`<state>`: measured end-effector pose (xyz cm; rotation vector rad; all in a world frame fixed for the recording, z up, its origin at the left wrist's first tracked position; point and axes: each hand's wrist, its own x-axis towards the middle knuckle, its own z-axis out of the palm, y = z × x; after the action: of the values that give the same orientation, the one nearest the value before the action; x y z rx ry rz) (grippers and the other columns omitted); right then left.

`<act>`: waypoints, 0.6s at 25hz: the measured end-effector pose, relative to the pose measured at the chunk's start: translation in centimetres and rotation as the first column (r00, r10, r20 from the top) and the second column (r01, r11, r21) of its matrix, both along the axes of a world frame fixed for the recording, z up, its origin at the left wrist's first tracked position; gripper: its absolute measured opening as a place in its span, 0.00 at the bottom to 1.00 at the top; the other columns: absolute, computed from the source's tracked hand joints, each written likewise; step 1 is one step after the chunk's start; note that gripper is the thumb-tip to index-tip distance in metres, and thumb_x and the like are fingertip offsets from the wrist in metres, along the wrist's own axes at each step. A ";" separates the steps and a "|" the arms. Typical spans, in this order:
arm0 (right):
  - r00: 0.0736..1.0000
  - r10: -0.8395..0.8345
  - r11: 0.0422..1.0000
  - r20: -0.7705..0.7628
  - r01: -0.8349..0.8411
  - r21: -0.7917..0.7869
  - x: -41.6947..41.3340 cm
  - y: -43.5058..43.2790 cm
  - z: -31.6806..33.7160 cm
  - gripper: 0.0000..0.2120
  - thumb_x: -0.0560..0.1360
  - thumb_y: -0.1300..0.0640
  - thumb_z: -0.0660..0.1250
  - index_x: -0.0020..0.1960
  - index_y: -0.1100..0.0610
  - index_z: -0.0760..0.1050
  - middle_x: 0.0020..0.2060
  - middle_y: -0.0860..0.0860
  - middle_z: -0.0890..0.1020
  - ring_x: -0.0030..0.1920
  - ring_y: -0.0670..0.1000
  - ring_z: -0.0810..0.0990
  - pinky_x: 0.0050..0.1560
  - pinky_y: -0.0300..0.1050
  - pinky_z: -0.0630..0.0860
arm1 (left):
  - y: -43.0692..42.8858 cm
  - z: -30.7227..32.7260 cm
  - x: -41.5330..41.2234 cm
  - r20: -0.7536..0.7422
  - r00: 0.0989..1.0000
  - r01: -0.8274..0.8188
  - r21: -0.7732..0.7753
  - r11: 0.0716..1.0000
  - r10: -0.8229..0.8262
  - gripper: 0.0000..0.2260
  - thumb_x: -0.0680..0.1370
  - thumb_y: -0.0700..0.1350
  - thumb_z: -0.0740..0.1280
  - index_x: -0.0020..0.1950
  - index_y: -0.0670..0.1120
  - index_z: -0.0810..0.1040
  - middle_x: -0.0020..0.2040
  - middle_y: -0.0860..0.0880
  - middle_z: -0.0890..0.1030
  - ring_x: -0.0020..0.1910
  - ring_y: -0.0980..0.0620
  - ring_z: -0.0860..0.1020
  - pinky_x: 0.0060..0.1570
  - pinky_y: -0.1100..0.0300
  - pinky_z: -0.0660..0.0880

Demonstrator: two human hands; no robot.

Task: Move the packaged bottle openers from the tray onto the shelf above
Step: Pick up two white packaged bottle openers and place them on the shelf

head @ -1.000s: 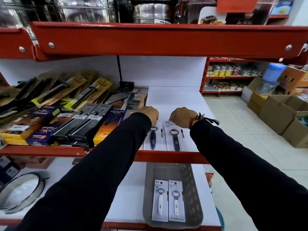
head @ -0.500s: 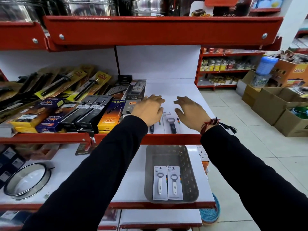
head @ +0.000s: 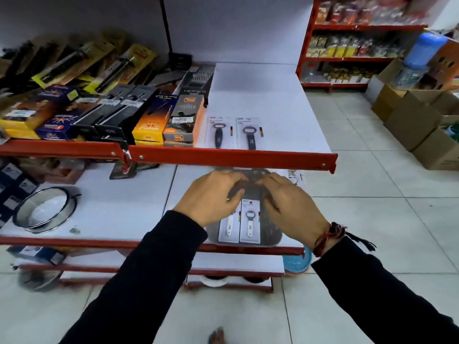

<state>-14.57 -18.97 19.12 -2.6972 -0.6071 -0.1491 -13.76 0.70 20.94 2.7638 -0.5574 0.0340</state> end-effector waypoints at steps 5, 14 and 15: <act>0.970 -0.064 0.987 -0.233 0.027 -0.159 4.2 0.8 -7.5 0.20 0.76 0.58 0.59 0.67 0.54 0.73 0.62 0.53 0.78 0.59 0.56 0.79 0.56 0.49 0.79 | -0.7 -8.3 3.4 -0.225 0.970 -0.061 0.131 0.990 0.090 0.15 0.81 0.45 0.60 0.65 0.50 0.78 0.59 0.46 0.83 0.57 0.43 0.81 0.53 0.53 0.77; 0.833 -0.272 0.939 -0.483 0.120 -0.322 15.5 1.1 -18.9 0.17 0.75 0.61 0.59 0.62 0.61 0.78 0.59 0.59 0.82 0.56 0.59 0.82 0.56 0.49 0.80 | -2.3 -20.6 14.8 -0.413 0.902 0.036 0.365 0.930 0.127 0.21 0.79 0.40 0.65 0.72 0.45 0.70 0.68 0.43 0.76 0.60 0.41 0.79 0.58 0.49 0.79; 0.829 -0.296 0.931 -0.475 0.138 -0.338 16.0 1.4 -19.7 0.16 0.75 0.60 0.60 0.60 0.60 0.79 0.58 0.58 0.83 0.56 0.59 0.82 0.56 0.49 0.78 | -2.5 -21.6 15.5 -0.427 0.895 0.047 0.382 0.923 0.132 0.21 0.79 0.40 0.66 0.72 0.45 0.70 0.68 0.43 0.76 0.60 0.41 0.79 0.58 0.48 0.79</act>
<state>1.39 -17.58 -0.58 -2.8905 -0.1532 0.6490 1.74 -1.81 -0.63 3.0025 -0.4067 -0.7632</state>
